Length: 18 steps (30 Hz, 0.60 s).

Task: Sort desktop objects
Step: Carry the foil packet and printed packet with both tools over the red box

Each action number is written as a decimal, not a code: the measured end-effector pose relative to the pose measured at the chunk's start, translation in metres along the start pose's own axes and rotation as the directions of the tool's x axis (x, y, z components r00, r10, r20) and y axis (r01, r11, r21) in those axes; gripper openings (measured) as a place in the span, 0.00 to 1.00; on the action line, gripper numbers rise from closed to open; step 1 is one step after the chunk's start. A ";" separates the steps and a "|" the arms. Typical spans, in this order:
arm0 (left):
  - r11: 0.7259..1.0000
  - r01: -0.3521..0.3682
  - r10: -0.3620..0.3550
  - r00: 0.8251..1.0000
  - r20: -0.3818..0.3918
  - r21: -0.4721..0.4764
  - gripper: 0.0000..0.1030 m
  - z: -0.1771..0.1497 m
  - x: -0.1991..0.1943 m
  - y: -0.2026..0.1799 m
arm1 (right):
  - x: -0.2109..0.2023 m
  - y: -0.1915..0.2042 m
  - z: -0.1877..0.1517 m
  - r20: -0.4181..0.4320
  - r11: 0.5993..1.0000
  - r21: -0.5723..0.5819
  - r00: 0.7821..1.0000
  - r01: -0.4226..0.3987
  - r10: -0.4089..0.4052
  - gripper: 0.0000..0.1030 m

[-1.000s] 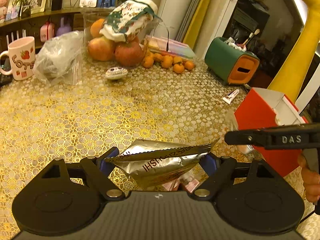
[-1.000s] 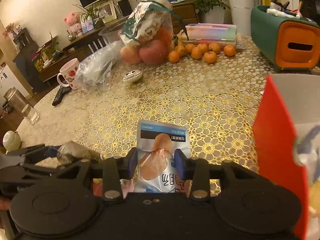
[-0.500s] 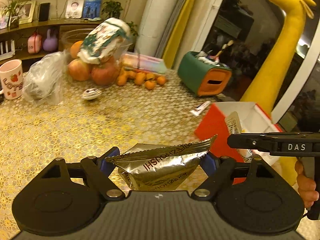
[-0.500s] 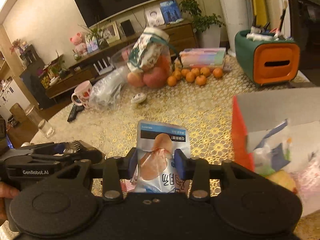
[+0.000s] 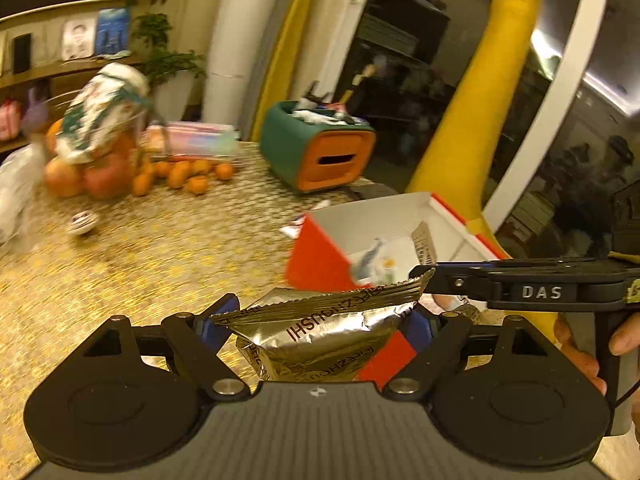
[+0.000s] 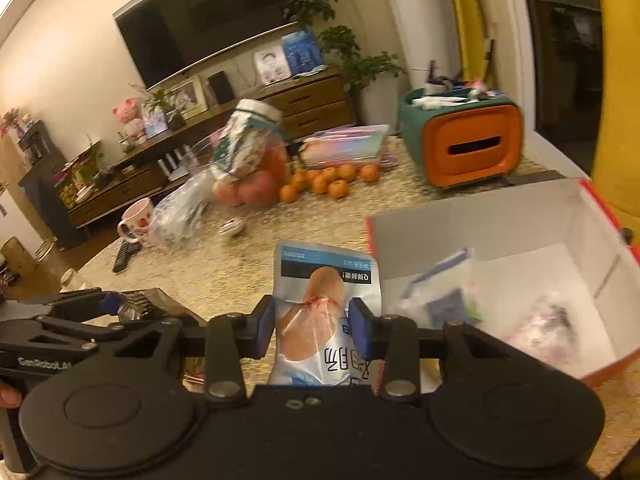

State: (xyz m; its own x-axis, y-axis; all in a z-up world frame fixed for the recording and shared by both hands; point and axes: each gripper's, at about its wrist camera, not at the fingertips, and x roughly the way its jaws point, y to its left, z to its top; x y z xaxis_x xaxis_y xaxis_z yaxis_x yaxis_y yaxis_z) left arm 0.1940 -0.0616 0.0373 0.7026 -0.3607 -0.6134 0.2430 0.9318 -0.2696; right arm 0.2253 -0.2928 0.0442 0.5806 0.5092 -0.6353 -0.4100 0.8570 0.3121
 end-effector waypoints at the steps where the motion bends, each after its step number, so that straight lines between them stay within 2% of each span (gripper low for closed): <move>1: 1.000 0.008 -0.008 1.000 -0.003 0.012 0.82 0.002 0.004 -0.006 | -0.002 -0.006 0.000 0.003 1.000 0.006 1.000 0.011 -0.011 0.38; 9: 0.995 0.055 -0.052 0.998 -0.037 0.086 0.82 0.019 0.042 -0.055 | -0.015 -0.062 0.003 0.019 0.994 0.055 0.995 0.092 -0.093 0.38; 18: 0.983 0.086 -0.074 0.994 -0.078 0.159 0.82 0.037 0.093 -0.104 | -0.012 -0.120 0.009 0.022 0.977 0.095 0.980 0.193 -0.196 0.38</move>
State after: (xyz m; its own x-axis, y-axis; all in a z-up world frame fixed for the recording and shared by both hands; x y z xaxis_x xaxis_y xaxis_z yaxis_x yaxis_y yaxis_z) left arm 0.2592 -0.1905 0.0360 0.6285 -0.4311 -0.6475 0.4059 0.8918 -0.1998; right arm 0.2737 -0.4009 0.0204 0.6646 0.3333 -0.6687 -0.2213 0.9427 0.2498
